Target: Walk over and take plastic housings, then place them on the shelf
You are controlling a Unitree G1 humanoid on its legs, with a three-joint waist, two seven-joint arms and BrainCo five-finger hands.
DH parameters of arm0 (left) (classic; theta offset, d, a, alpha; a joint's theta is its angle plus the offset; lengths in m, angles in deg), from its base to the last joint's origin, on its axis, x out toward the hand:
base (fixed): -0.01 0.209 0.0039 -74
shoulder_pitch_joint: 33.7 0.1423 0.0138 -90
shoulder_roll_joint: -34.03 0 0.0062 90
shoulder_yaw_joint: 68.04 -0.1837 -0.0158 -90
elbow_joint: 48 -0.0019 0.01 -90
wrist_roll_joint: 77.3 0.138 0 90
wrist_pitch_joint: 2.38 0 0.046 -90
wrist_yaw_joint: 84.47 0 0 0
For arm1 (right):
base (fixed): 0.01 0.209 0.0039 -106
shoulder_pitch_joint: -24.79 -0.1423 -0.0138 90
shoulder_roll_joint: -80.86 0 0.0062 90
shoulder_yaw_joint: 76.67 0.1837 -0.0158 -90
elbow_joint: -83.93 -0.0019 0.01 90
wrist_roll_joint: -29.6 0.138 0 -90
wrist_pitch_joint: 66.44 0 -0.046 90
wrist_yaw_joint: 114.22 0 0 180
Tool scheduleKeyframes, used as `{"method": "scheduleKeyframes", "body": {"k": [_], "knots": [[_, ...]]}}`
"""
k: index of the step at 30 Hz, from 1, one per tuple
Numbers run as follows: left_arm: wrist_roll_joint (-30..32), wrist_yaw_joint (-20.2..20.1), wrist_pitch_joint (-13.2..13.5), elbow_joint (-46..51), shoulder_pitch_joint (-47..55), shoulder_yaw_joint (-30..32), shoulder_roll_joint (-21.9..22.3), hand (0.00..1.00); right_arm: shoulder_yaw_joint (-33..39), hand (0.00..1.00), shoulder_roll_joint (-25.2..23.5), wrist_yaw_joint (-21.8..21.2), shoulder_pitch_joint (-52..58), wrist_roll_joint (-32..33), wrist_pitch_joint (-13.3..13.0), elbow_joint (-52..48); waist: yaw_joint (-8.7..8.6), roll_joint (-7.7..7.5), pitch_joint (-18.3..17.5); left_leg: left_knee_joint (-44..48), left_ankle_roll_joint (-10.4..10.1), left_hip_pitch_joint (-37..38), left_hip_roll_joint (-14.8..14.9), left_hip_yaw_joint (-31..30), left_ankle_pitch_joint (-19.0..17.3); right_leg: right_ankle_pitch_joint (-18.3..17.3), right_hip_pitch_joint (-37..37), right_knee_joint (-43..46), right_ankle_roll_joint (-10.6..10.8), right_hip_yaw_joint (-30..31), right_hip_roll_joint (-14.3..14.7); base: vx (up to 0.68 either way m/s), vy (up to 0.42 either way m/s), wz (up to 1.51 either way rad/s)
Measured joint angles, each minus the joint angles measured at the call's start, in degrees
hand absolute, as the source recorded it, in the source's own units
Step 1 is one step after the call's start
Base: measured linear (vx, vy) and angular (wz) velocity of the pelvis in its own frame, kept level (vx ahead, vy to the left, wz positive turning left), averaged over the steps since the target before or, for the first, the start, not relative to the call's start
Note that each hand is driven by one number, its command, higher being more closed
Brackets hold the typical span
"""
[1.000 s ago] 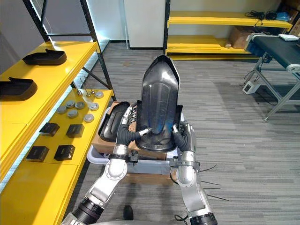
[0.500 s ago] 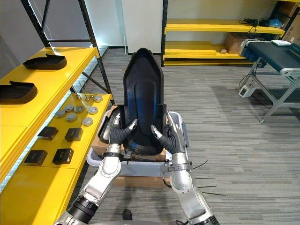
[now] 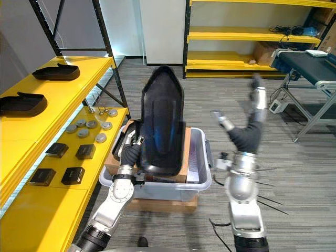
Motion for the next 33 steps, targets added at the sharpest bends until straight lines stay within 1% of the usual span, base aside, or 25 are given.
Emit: {"method": "scheduleKeyframes", "body": {"k": [4, 5, 6, 7, 8, 10, 13, 15, 17, 18, 19, 20, 21, 22, 23, 24, 25, 26, 27, 28, 29, 30, 31, 32, 33], "knots": [[0.0, -0.1, 0.2, 1.0, 1.3, 3.1, 0.5, 1.0, 3.8, 0.0, -0.2, 0.6, 2.9, -0.1, 0.5, 11.3, -0.52, 0.01, 0.0, 0.0, 0.0, 0.0, 0.0, 0.0, 0.0, 0.0, 0.0, 0.0, 0.0, 0.0, 0.0, 0.0, 0.0, 0.0], [-0.1, 0.0, 0.5, 1.0, 2.4, 4.0, 0.5, 1.0, 4.4, 0.0, -0.3, 0.4, 4.0, 0.2, 1.5, 17.5, -0.97, 0.05, 0.0, 0.0, 0.0, 0.0, 0.0, -0.1, 0.0, 0.0, 0.0, 0.0, 0.0, 0.0, 0.0, 0.0, 0.0, 0.0], [-0.1, 0.0, 0.5, 1.0, 2.8, 4.3, 0.5, 1.0, 4.4, 0.0, -0.4, 0.3, 4.6, 0.4, 1.7, 20.0, -1.14, 0.09, 0.0, 0.0, 0.0, 0.0, 0.0, -0.1, 0.0, 0.0, 0.0, 0.0, -0.1, -0.1, 0.0, 0.0, 0.0, 0.0], [0.0, 0.0, 0.5, 1.0, 3.4, 4.4, 0.5, 1.0, 4.4, 0.0, -0.7, -0.6, 5.7, 0.4, 2.6, 25.2, -1.26, 0.19, 0.1, 0.0, 0.0, 0.0, 0.0, -0.1, 0.0, 0.0, 0.0, 0.0, -0.1, -0.4, 0.0, 0.0, 0.0, 0.0], [0.0, -0.1, 0.5, 1.0, 3.7, 4.3, 0.5, 1.0, 4.3, 0.0, -0.9, -1.1, 6.4, 0.4, 2.8, 27.9, -1.27, 0.25, 0.1, 0.0, 0.0, -0.1, 0.0, -0.1, 0.0, 0.0, 0.0, 0.0, -0.1, -0.4, 0.0, 0.02, -0.004, 0.03], [0.0, -0.3, 0.5, 0.9, 4.1, 4.2, 0.5, 1.0, 3.7, 0.0, -1.2, -4.0, 8.2, 1.1, 3.6, 41.0, -1.2, 0.35, 0.1, 0.0, 0.0, -0.1, 0.2, -0.2, -0.3, -0.1, 0.0, 0.3, 0.0, -0.3, -0.1, 0.02, -0.002, 0.06], [0.0, -1.3, 1.2, 0.9, 4.7, 4.8, 0.4, 1.0, 3.3, 0.0, -2.2, -7.8, 8.7, 3.5, 4.7, 52.5, -1.12, 0.75, 0.6, 0.0, 0.1, 0.0, 0.2, -0.3, -0.4, -0.5, 0.5, 0.5, -0.1, -0.8, -0.2, 0.03, 0.002, 0.04], [-0.1, -1.6, 1.3, 1.0, 5.9, 5.4, 0.4, 1.0, 2.4, 0.0, -2.9, -9.3, 8.9, 4.5, 4.9, 58.3, -1.33, 0.65, 1.0, 0.0, 0.2, 0.3, 0.0, -0.9, -0.5, -1.3, 1.1, 0.7, 0.2, -1.5, -0.3, 0.02, -0.006, 0.14], [-0.5, -2.4, 1.4, 1.0, 7.4, 6.2, 0.4, 1.0, 0.2, 0.0, -3.5, -10.7, 9.8, 4.5, 5.1, 61.7, -1.19, 0.74, 1.2, 0.0, 0.3, 0.2, -0.2, -1.8, -0.5, -2.1, 1.3, 1.8, 0.2, -2.1, -0.5, 0.0, -0.009, 0.29], [-0.6, -2.5, 1.4, 1.0, 8.1, 6.5, 0.4, 1.0, -1.5, 0.0, -3.7, -11.7, 10.2, 4.2, 5.2, 63.7, -1.15, 0.66, 1.3, 0.0, 0.3, -0.3, -0.8, -2.9, -0.5, -3.3, 1.2, 3.3, 0.2, -3.3, -0.8, -0.01, -0.01, 0.64], [-0.8, -2.5, 1.5, 1.2, 8.6, 6.6, 0.3, 1.0, -2.5, 0.0, -4.0, -12.2, 10.2, 4.1, 5.7, 65.2, -0.91, 0.39, 1.8, 0.2, 0.3, -0.8, -1.4, -4.4, -0.5, -5.0, 0.9, 5.6, 0.3, -4.9, -1.3, -0.01, -0.015, 0.81], [-1.0, -2.5, 1.5, 1.4, 8.5, 6.6, 0.3, 1.0, -3.2, 0.0, -4.1, -12.2, 10.2, 4.0, 5.9, 65.9, -0.83, 0.21, 2.2, 0.9, 0.3, -1.6, -1.8, -5.6, -0.5, -5.7, 0.7, 6.9, 0.2, -6.0, -1.7, 0.0, -0.035, 1.18], [-1.1, -2.5, 1.5, 2.3, 8.5, 6.6, 0.4, 1.0, -4.1, 0.0, -4.3, -12.3, 10.1, 3.4, 6.0, 66.9, -0.81, -0.13, 3.1, 2.5, 0.4, -3.6, -2.7, -7.9, -0.5, -7.5, 0.6, 8.9, 0.2, -8.9, -2.5, -0.02, -0.06, 1.58], [-1.2, -2.4, 1.9, 3.0, 8.5, 6.6, 0.4, 1.0, -4.9, 0.0, -4.3, -12.2, 9.9, 2.4, 6.1, 68.4, -0.69, -0.18, 3.4, 2.5, 2.3, -5.5, -3.0, -7.3, -1.9, -8.3, 1.0, 9.0, 0.3, -13.1, -3.1, -0.01, -0.066, 1.74], [-1.4, -2.4, 2.3, 3.0, 8.4, 6.6, 0.4, 1.0, -5.1, 0.0, -4.4, -12.2, 9.7, 1.9, 6.3, 69.2, -0.59, -0.4, 3.6, 2.5, 4.2, -5.9, -3.0, -5.7, -3.3, -8.3, 1.2, 8.0, 0.2, -14.8, -3.4, 0.02, -0.042, 1.89], [-2.0, -2.3, 2.9, 3.2, 7.9, 6.5, 0.5, 1.0, -5.7, 0.0, -4.4, -12.2, 8.7, 1.5, 6.5, 70.6, -0.16, -1.09, 4.4, 5.1, 5.8, -7.9, -2.5, 1.7, -4.3, -8.2, 2.3, 6.9, -0.1, -18.7, -4.9, 0.1, 0.015, 1.89], [-2.3, -2.2, 3.3, 3.2, 7.7, 6.5, 0.9, 1.0, -6.2, 0.0, -4.3, -12.2, 8.1, 0.8, 6.9, 70.8, 0.24, -0.57, 5.1, 7.8, 7.3, -9.0, -1.4, 9.8, -5.2, -8.1, 4.1, 6.9, 0.0, -22.8, -5.1, 0.1, 0.029, 1.84], [-2.3, -2.1, 3.3, 3.2, 7.7, 6.6, 0.9, 1.0, -6.2, 0.0, -4.3, -12.2, 7.6, 0.4, 7.2, 70.8, 0.27, -0.54, 5.4, 9.1, 7.9, -9.6, -0.4, 12.8, -5.0, -8.0, 4.9, 7.0, 0.4, -24.7, -5.2, 0.14, 0.014, 1.59], [-2.3, -1.9, 3.3, 3.2, 7.8, 6.6, 0.8, 1.0, -6.7, 0.0, -4.2, -12.2, 7.0, -0.1, 7.4, 70.8, 0.35, -1.02, 6.0, 12.1, 9.7, -10.5, 1.0, 18.8, -6.0, -7.9, 6.6, 7.2, 0.6, -27.7, -5.7, 0.18, 0.002, 1.73], [-2.3, -1.2, 3.4, 3.2, 7.8, 5.9, 0.8, 1.0, -7.8, 0.0, -4.0, -12.2, 6.1, -0.4, 7.4, 70.4, 0.16, -1.78, 6.4, 18.2, 13.0, -11.1, 3.6, 29.2, -8.7, -7.9, 9.5, 6.5, 0.8, -31.1, -6.0, 0.22, 0.018, 1.78], [-2.3, -1.2, 3.4, 3.2, 7.5, 5.4, 0.9, 1.0, -7.8, 0.0, -3.9, -12.2, 5.8, -0.5, 7.4, 70.0, -0.14, -1.7, 6.4, 20.5, 12.0, -11.3, 4.2, 32.1, -9.5, -7.8, 10.4, 6.2, 1.1, -32.6, -6.0, 0.25, 0.121, 1.88], [-2.4, -1.3, 3.5, 3.2, 6.7, 4.6, 1.0, 1.0, -7.8, 0.0, -3.5, -12.2, 4.5, -0.8, 7.5, 70.0, -0.32, -1.18, 6.5, 22.5, 11.8, -12.2, 4.3, 35.0, -11.8, -7.8, 11.5, 6.2, 1.2, -34.5, -6.2, 0.23, 0.163, 1.51], [-2.4, -1.4, 3.7, 3.2, 5.7, 4.0, 0.7, 1.0, -8.1, 0.0, -3.4, -12.2, 2.6, -1.0, 7.8, 70.9, 0.09, -1.42, 6.6, 24.7, 12.0, -13.0, 3.6, 33.7, -14.3, -7.9, 12.9, 6.5, 2.0, -35.6, -7.0, 0.24, 0.17, 1.32], [-2.8, -1.4, 3.8, 3.2, 5.6, 3.5, 0.7, 1.0, -8.3, 0.0, -3.1, -12.2, 1.1, -1.4, 8.5, 71.0, 0.57, -1.75, 6.7, 26.4, 12.2, -13.6, 3.0, 32.6, -16.3, -7.7, 13.5, 7.5, 2.3, -36.3, -7.3, 0.26, 0.141, 0.97], [-3.5, -1.4, 3.7, 3.2, 5.7, 3.4, 0.8, 1.0, -8.2, 0.0, -3.3, -12.2, 0.1, -1.4, 9.0, 71.0, 0.47, -2.19, 7.0, 27.8, 12.5, -13.5, 2.0, 31.2, -18.3, -7.4, 13.8, 10.9, 2.7, -36.7, -9.0, 0.29, 0.188, 0.87]]}}
